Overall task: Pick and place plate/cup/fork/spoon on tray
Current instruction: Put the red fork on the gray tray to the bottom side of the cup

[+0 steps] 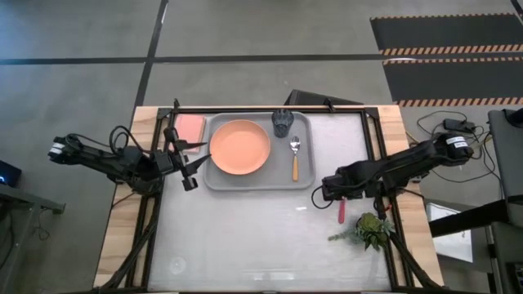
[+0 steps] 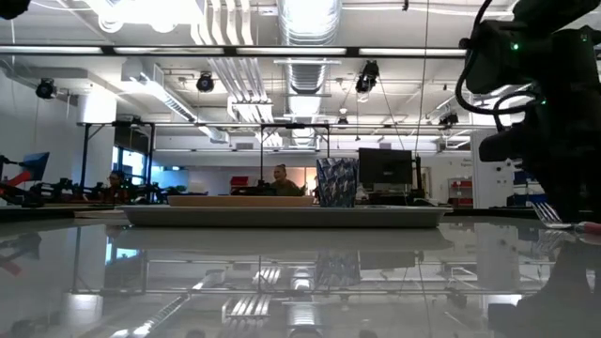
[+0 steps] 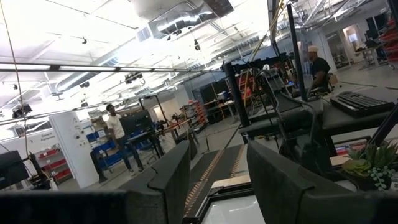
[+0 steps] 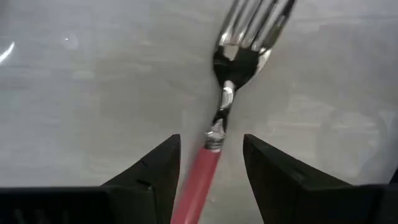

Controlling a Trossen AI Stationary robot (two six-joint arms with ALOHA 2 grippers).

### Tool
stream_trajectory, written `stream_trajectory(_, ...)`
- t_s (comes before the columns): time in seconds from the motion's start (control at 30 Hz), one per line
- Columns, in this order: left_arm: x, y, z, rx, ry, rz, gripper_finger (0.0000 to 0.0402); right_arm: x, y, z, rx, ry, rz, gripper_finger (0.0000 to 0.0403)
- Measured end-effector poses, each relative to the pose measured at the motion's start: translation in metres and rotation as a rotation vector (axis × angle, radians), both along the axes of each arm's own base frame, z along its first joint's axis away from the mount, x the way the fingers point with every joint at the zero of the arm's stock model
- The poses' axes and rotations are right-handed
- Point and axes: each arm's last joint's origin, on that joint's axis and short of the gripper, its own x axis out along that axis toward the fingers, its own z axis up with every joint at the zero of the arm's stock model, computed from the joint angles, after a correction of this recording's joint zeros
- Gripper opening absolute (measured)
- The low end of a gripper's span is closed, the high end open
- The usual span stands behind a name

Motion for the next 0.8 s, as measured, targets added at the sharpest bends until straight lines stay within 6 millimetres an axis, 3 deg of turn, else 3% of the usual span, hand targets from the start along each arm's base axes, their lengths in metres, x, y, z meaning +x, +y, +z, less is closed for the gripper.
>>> stream_trajectory(0.27, 0.0, 0.0, 0.0, 0.0, 0.0, 0.0, 0.0141, -0.001, 0.0, -0.014, -0.004, 0.037, 0.003, 0.015)
stream_trajectory(0.57, 0.0, 0.0, 0.0, 0.0, 0.0, 0.0, 0.0141, 0.002, 0.0, -0.011, -0.002, 0.017, 0.003, 0.0025)
stream_trajectory(0.8, 0.0, 0.0, 0.0, 0.0, 0.0, 0.0, 0.0141, 0.005, 0.0, 0.003, -0.003, -0.056, -0.001, 0.0024)
